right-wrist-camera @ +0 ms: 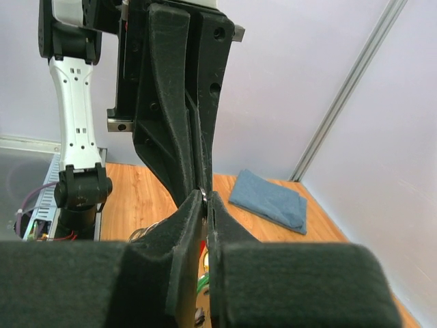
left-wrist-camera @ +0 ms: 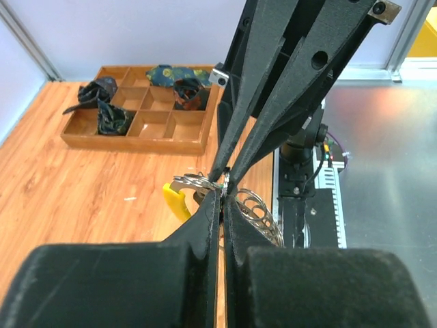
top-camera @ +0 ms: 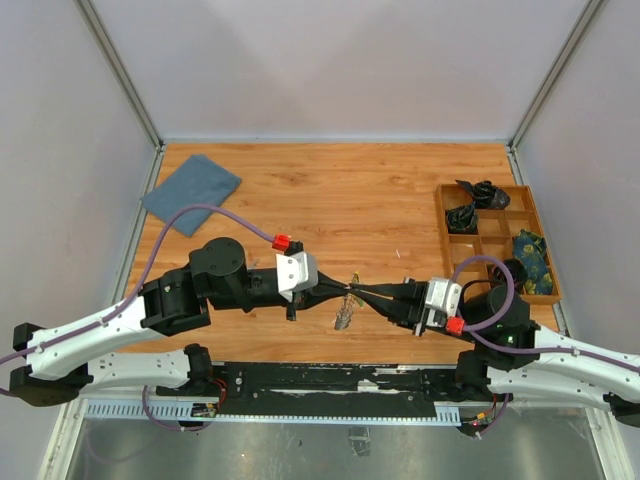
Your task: Put the keys on the keyring
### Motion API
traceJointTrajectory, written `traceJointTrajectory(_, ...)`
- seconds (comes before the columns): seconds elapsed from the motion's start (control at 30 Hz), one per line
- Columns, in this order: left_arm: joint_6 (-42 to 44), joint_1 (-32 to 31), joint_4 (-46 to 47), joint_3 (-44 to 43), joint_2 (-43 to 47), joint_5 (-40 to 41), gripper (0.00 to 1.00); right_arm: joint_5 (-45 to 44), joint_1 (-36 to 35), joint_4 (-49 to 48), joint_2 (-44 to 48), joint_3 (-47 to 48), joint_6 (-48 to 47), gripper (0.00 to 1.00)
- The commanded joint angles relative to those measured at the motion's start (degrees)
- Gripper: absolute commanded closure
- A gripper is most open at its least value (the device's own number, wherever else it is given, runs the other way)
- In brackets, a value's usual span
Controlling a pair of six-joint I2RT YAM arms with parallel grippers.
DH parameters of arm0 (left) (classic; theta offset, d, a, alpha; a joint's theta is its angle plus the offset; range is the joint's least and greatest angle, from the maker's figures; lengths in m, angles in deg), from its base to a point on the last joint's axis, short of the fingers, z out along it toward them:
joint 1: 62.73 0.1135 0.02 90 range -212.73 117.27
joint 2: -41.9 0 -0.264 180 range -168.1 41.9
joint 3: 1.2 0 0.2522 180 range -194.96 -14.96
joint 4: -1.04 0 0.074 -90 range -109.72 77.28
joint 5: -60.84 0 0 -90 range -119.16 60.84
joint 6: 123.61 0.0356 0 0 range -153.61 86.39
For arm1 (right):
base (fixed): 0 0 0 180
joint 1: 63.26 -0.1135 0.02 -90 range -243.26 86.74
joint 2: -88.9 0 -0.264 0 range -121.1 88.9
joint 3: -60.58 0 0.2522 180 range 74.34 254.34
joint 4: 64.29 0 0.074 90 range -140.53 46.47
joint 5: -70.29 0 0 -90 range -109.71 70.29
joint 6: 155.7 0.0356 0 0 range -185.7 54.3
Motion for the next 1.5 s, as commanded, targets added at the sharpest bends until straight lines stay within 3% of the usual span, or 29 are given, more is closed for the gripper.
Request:
traceJointTrajectory(0.0, 0.7, -0.2, -3.9, -2.2, -0.6, 2.5, 0.99, -1.1, -0.6, 3.7, 1.9, 2.4, -2.2, 0.86)
traceJointTrajectory(0.17, 0.6, -0.1, -14.3, -7.6, -4.5, 6.6, 0.99, -6.8, -0.6, 12.1, 3.5, 3.9, -6.1, 0.67)
traceJointTrajectory(0.47, 0.1, -0.3, -36.6, -20.7, -18.9, 11.8, 1.00, -9.8, -0.5, 19.5, 1.8, 3.2, -11.3, 0.65)
traceJointTrajectory(0.93, -1.3, -1.7, -45.4, -26.7, -26.2, 18.6, 0.99, -8.6, -0.5, 22.5, -5.2, 1.8, -16.3, 0.66)
traceJointTrajectory(1.47, -1.0, -2.3, -44.1, -25.4, -25.3, 16.9, 1.00, -7.1, -0.5, 13.1, -9.3, -0.3, -14.3, 0.72)
